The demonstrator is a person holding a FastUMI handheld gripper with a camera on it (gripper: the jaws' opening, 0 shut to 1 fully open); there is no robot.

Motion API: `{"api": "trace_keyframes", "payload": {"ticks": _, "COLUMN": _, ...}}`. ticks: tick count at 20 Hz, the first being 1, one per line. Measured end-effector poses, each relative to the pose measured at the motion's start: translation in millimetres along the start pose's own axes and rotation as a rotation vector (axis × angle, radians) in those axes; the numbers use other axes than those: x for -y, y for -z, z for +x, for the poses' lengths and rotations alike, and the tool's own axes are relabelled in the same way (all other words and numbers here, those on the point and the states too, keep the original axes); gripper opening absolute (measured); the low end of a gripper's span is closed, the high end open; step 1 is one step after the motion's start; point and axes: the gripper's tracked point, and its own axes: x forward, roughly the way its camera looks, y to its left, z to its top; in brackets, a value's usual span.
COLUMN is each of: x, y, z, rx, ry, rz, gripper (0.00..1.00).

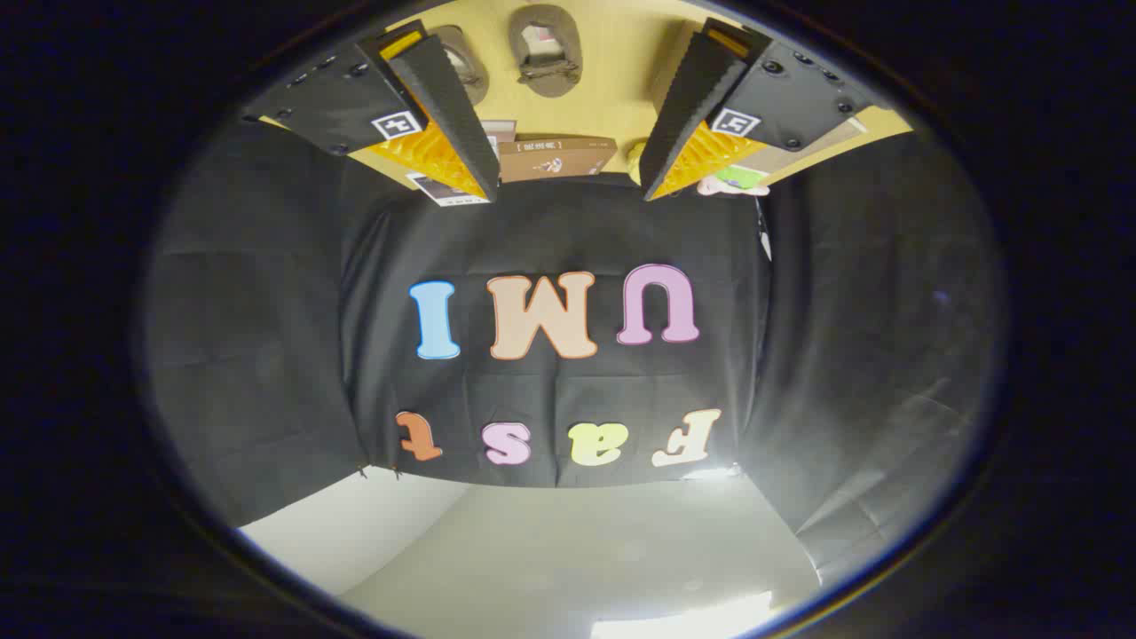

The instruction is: Open the storage box then place both shoes into the box .Put the left shoe in first, then the right shoe, with the right side of both shoes facing outward in a uniform manner.

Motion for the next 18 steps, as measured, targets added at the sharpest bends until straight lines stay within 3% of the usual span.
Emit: {"api": "trace_keyframes", "payload": {"ticks": 18, "x": 6, "y": 5, "z": 14, "rx": -0.026, "ry": -0.033, "rz": -0.018, "gripper": 1.0}}
